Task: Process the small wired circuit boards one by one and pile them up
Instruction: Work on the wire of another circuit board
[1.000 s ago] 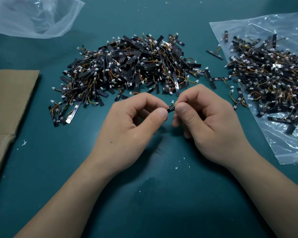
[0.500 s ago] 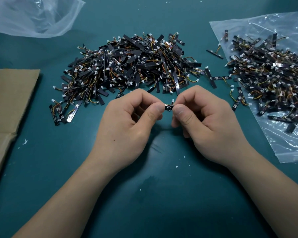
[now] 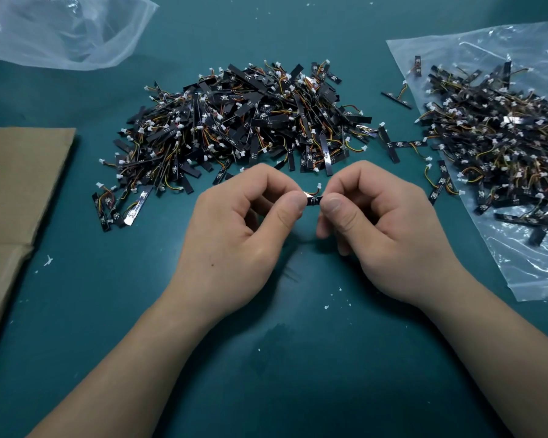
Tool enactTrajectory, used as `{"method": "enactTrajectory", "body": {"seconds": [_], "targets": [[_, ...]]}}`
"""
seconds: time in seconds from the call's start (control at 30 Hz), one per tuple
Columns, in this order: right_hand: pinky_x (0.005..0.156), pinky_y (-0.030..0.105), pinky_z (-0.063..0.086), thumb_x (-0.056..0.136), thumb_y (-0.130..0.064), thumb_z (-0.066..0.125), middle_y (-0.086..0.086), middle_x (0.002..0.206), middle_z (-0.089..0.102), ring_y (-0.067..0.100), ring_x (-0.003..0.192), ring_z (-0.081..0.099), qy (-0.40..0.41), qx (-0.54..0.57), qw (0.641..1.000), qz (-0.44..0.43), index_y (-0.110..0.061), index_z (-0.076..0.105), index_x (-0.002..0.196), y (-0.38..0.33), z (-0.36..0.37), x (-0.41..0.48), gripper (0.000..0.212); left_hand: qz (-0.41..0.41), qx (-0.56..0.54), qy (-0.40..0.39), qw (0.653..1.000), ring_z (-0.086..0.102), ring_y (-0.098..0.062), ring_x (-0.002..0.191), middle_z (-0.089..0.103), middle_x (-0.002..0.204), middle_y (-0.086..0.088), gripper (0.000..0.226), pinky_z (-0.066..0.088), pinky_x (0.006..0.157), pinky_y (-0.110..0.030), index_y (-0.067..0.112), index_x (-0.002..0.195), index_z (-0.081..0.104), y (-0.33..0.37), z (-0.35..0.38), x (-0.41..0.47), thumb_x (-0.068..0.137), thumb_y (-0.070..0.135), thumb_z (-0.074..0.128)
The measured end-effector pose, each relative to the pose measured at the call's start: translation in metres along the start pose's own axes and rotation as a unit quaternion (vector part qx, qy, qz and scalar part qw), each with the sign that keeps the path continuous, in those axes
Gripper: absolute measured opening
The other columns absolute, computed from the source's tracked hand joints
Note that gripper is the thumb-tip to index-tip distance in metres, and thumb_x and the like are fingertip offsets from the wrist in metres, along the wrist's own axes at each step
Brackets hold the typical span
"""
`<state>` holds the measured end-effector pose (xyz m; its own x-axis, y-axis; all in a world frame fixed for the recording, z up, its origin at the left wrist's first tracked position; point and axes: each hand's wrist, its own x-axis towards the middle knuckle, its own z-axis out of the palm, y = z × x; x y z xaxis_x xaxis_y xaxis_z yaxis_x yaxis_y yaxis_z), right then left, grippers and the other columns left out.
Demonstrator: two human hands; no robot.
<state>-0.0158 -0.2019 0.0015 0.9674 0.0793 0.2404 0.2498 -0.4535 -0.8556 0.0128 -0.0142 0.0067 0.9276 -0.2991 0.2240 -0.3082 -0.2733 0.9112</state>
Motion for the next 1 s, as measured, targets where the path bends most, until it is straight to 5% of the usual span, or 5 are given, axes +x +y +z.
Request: {"method": "enactTrajectory", "body": {"seconds": [0.37,0.57,0.7,1.0], "targets": [[0.056,0.019,0.045,0.102,-0.024,0.059,-0.011,0.074,0.072,0.015,0.056,0.062,0.004,-0.005,1.0,0.002,-0.026,0.059,0.091,-0.0007,-0.0013,0.0014,0.011,-0.015,0.006,-0.008,1.0,0.068,-0.023,0.069,0.069,0.076,0.003,0.012,0.053,0.064,-0.035,0.024,0.087,0.068,0.0006,0.001,0.0,0.096,0.029,0.063],[0.058,0.013,0.044,0.1,-0.025,0.063,-0.011,0.072,0.071,0.01,0.057,0.063,0.01,0.012,1.0,0.004,-0.029,0.063,0.088,-0.001,-0.0001,0.0005,0.013,0.0,0.02,0.0,1.0,0.056,-0.015,0.058,0.062,0.067,0.004,0.014,0.043,0.056,-0.018,0.023,0.082,0.067,0.0009,-0.0013,0.0011,0.096,0.027,0.065],[0.057,0.015,0.045,0.1,-0.024,0.063,-0.01,0.071,0.071,0.011,0.057,0.063,0.012,0.006,1.0,0.006,-0.029,0.062,0.088,-0.0008,-0.002,0.0005,0.013,-0.022,-0.002,-0.012,1.0,0.064,-0.028,0.065,0.067,0.073,-0.001,0.01,0.051,0.059,-0.037,0.023,0.087,0.067,0.0001,0.0017,-0.0003,0.096,0.027,0.064],[0.056,0.015,0.044,0.099,-0.025,0.062,-0.009,0.069,0.069,0.011,0.055,0.062,0.026,0.016,1.0,0.004,-0.029,0.062,0.088,0.0001,-0.0013,-0.0008,0.011,-0.036,-0.008,-0.02,0.999,0.064,-0.028,0.067,0.069,0.074,0.0,0.013,0.051,0.062,-0.041,0.023,0.086,0.065,0.0006,0.0021,0.0005,0.096,0.032,0.062]]}}
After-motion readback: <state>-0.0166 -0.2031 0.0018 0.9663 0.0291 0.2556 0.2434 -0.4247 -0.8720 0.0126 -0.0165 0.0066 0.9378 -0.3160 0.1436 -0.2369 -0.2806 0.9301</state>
